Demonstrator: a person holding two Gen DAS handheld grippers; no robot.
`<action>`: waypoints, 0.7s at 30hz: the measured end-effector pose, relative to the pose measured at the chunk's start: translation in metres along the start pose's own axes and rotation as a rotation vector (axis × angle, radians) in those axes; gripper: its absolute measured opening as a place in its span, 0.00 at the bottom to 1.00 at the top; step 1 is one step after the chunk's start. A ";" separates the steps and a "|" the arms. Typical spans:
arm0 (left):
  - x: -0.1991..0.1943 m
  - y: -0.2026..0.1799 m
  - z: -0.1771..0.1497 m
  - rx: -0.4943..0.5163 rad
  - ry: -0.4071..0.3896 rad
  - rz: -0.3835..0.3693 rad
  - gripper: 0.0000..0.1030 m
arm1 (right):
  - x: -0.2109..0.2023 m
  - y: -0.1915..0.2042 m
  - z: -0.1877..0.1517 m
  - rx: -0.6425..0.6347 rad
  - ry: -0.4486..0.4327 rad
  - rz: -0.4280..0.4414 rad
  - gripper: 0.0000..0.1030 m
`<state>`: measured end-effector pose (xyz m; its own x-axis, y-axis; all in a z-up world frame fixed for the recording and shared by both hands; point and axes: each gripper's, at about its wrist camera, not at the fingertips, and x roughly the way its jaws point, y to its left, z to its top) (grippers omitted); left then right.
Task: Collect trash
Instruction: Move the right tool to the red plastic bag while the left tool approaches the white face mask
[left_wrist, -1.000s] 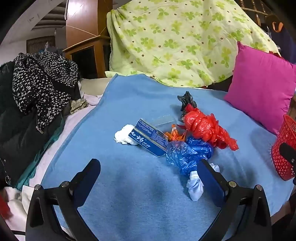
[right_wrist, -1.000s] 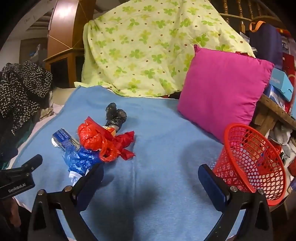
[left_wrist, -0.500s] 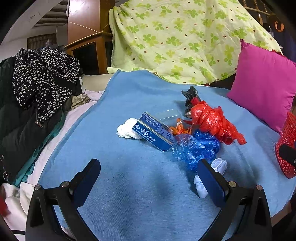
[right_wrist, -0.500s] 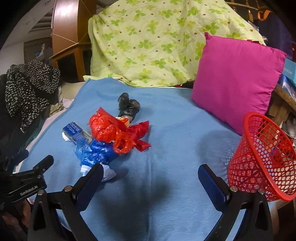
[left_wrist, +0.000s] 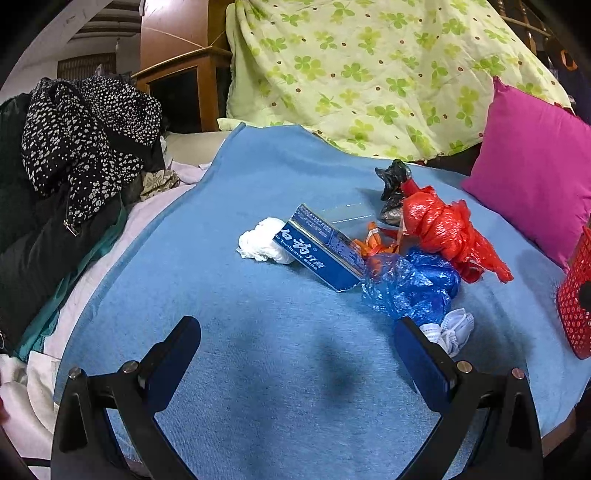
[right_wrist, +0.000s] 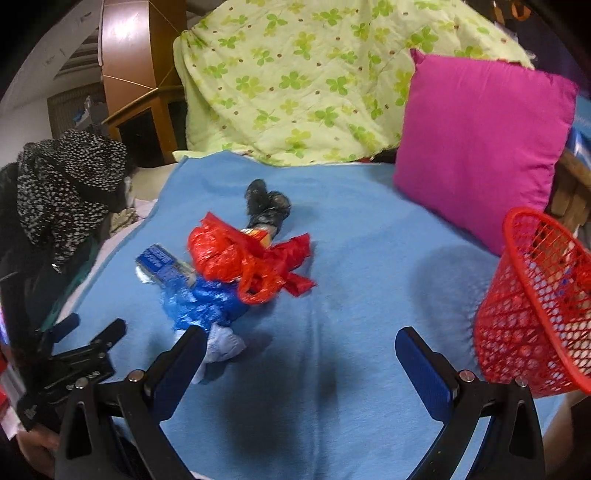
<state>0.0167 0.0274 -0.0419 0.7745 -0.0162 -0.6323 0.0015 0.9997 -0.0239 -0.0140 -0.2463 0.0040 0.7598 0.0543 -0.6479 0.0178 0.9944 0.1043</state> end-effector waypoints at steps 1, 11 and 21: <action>0.002 0.002 0.000 -0.004 0.000 -0.004 1.00 | 0.000 -0.001 0.001 -0.003 -0.002 0.008 1.00; 0.009 0.006 0.002 -0.027 0.006 -0.056 1.00 | 0.017 0.019 0.036 -0.086 -0.021 0.140 1.00; 0.017 -0.003 -0.003 0.022 0.058 -0.124 1.00 | 0.074 0.051 0.062 -0.099 0.033 0.241 1.00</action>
<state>0.0283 0.0239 -0.0551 0.7300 -0.1401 -0.6689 0.1092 0.9901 -0.0882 0.0835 -0.1971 0.0085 0.7124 0.2924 -0.6379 -0.2260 0.9562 0.1859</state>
